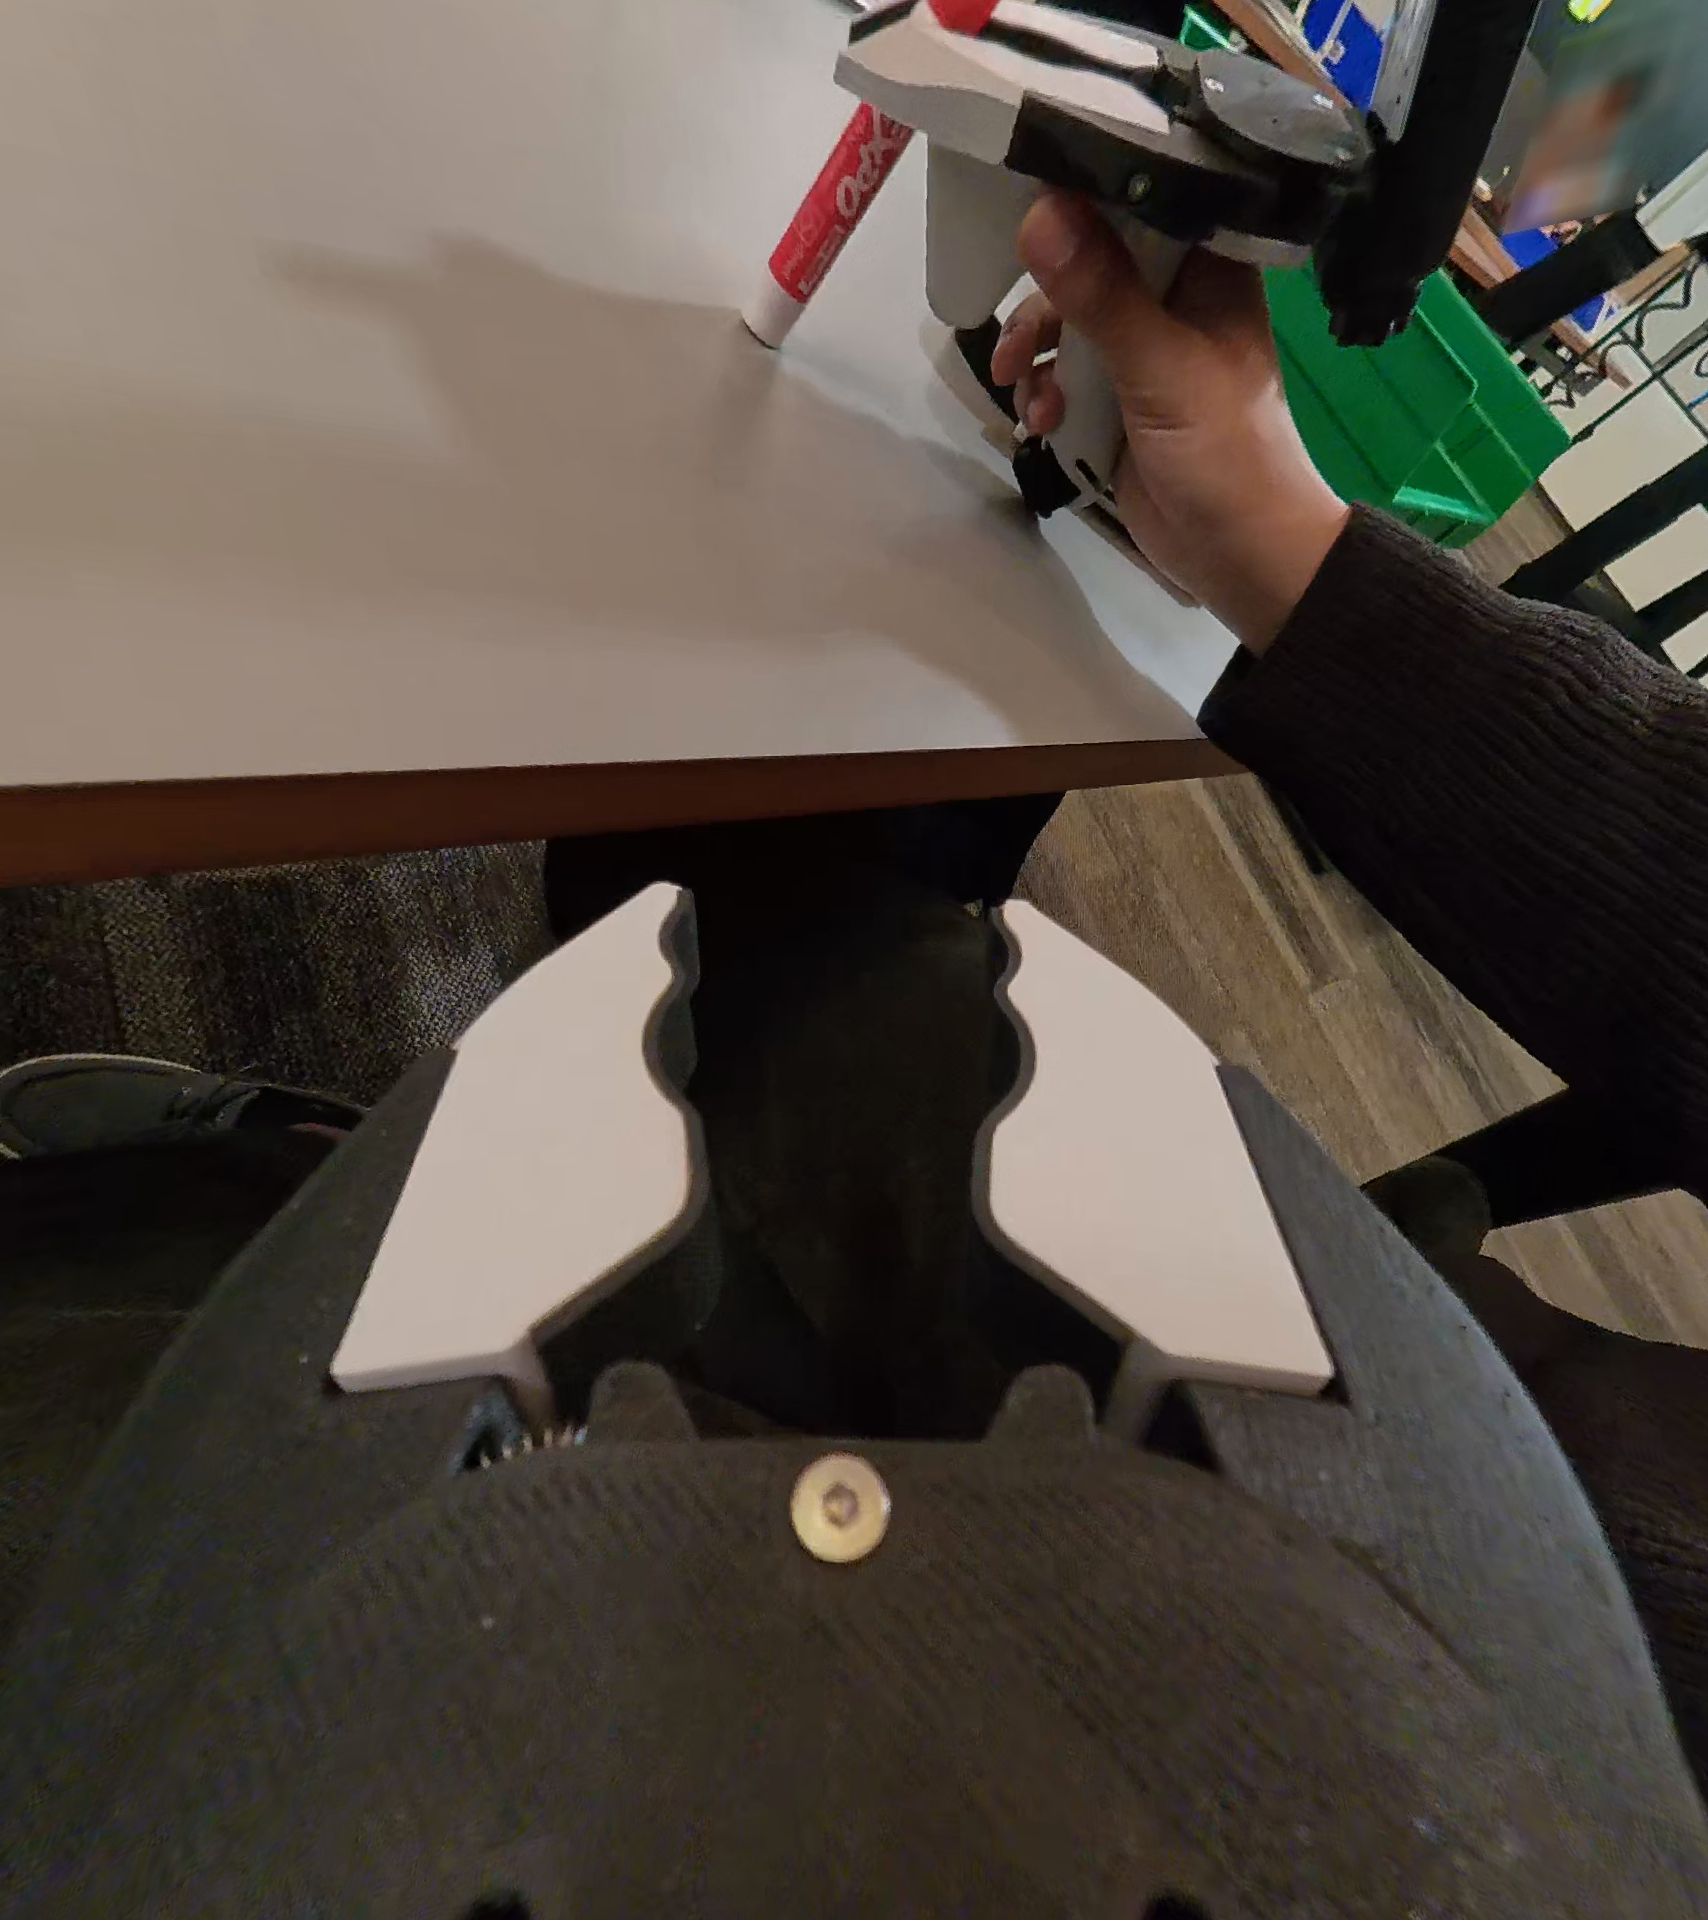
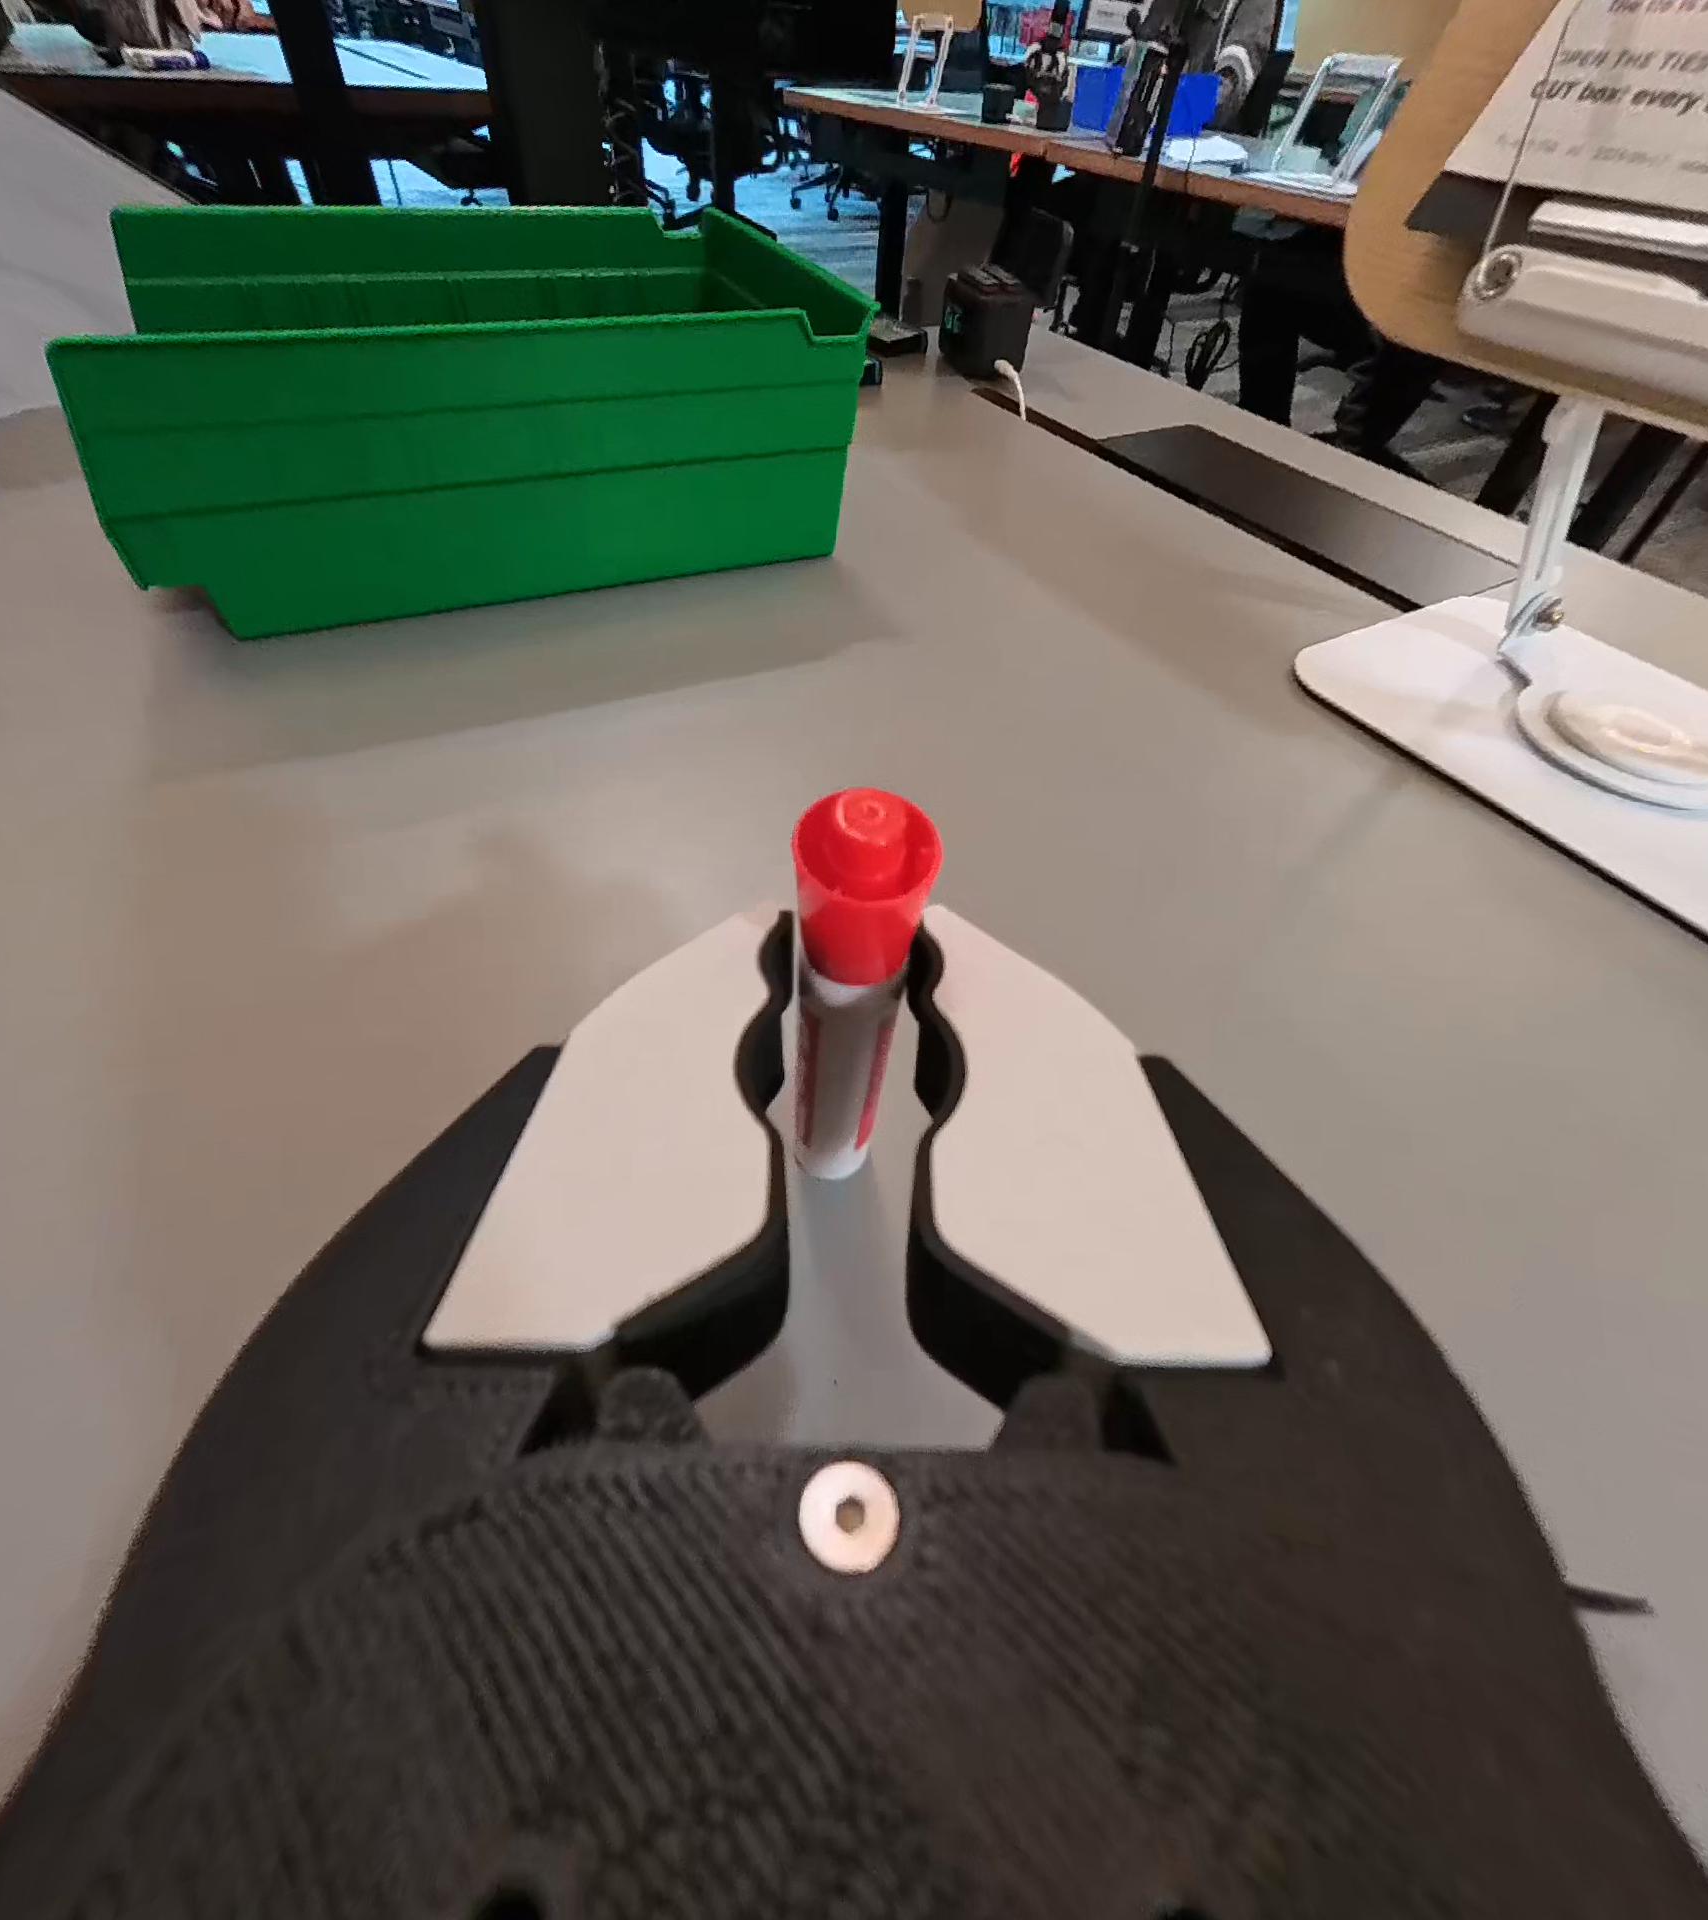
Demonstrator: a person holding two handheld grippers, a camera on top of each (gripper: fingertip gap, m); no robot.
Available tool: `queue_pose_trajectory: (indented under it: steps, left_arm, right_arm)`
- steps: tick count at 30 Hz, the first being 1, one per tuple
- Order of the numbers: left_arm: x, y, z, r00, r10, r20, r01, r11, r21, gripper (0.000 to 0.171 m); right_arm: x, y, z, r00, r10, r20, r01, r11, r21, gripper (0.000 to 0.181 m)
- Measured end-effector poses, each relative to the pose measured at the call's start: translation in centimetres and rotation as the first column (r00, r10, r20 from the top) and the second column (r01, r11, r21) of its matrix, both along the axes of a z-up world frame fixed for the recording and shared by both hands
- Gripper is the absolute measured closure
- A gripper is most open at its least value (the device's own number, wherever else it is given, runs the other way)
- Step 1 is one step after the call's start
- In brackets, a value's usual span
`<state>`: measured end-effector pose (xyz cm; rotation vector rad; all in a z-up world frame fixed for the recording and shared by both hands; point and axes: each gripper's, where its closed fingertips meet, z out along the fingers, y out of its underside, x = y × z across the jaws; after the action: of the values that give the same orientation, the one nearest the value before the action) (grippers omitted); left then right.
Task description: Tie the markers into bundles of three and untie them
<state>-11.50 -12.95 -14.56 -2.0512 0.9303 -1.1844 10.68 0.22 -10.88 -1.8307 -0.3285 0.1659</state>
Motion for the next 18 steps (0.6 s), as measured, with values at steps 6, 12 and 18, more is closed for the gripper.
queue_pose_trajectory:
  steps: [6, 12, 18]
  left_arm:
    - [0.2, -0.4, -0.5, 1.000, -0.017, -0.027, 0.017, 1.000, 0.007, 0.117]
    - [0.1, -0.3, -0.7, 0.999, -0.013, -0.031, 0.013, 1.000, 0.000, 0.117]
    - [0.2, -0.5, -0.7, 0.999, -0.023, -0.036, 0.023, 1.000, 0.004, 0.117]
  right_arm:
    - [-0.2, 0.2, 0.5, 1.000, -0.004, 0.007, 0.004, 1.000, 0.011, 0.160]
    - [-1.1, 0.6, 0.6, 0.999, 0.016, 0.032, -0.016, 1.000, 0.003, 0.166]
    - [-2.0, 0.5, 0.9, 0.999, 0.037, 0.037, -0.034, 0.997, -0.065, 0.168]
